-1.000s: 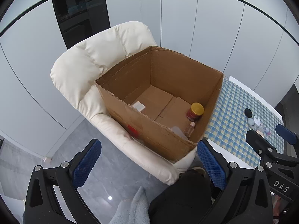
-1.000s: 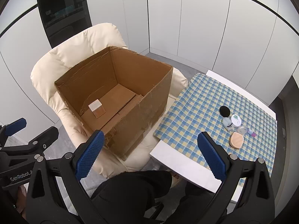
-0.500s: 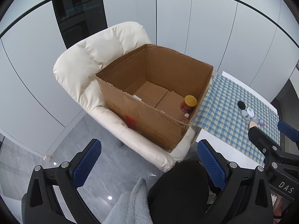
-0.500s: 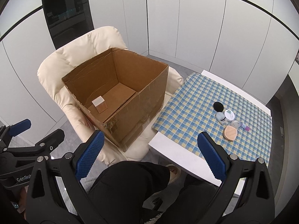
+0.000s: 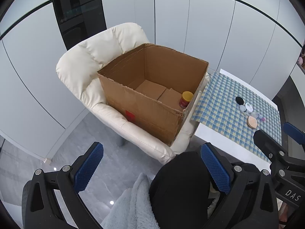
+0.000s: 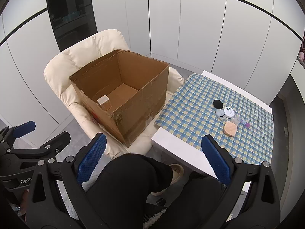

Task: Organize objects
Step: 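Move both open tools back over the checkered table toward the remaining items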

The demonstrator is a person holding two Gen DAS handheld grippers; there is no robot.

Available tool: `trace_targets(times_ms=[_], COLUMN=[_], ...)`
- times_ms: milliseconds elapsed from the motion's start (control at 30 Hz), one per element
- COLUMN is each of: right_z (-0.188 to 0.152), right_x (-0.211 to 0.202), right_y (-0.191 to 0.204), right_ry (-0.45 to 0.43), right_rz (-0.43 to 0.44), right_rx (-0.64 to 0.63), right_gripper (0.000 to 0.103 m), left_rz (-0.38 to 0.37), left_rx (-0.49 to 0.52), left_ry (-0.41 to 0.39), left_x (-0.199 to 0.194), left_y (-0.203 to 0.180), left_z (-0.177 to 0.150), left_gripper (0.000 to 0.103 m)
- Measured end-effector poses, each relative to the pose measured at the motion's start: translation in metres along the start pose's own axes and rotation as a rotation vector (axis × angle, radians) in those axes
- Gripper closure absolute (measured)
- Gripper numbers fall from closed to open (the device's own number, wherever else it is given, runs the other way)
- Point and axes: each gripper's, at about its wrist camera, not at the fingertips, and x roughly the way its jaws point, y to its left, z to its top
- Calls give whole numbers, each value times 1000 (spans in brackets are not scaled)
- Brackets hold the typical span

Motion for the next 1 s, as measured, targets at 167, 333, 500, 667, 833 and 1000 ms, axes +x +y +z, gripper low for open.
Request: trace_targets(times_ms=[167,333,500,667,833,1000], right_z=[-7,-13,-17,-18,-18,-17], right_x=[-9,-18,-24,-24,-24,-23], right_y=[1,1,-1,-2,-2,-4], right_ry=[-4,-5,-9,-10,-6,-3], right_rz=[0,-7,-11,-10,-12,-12], right_rx=[0,6,14,14,22,29], right_gripper=[2,2,2,2,2,2], left_rz=[-8,-5,-8,-5,-5,1], left_rx=[4,13,3,14,20,20], left_ry=[-6,-5,-10,-11,-6,-11], left_x=[-10,-14,-18,-18,-17,-17], left_y=[1,2,5,3,1,2], left_z=[-8,-12,-13,-13,-13,-12], left_gripper=[1,1,1,1,1,1])
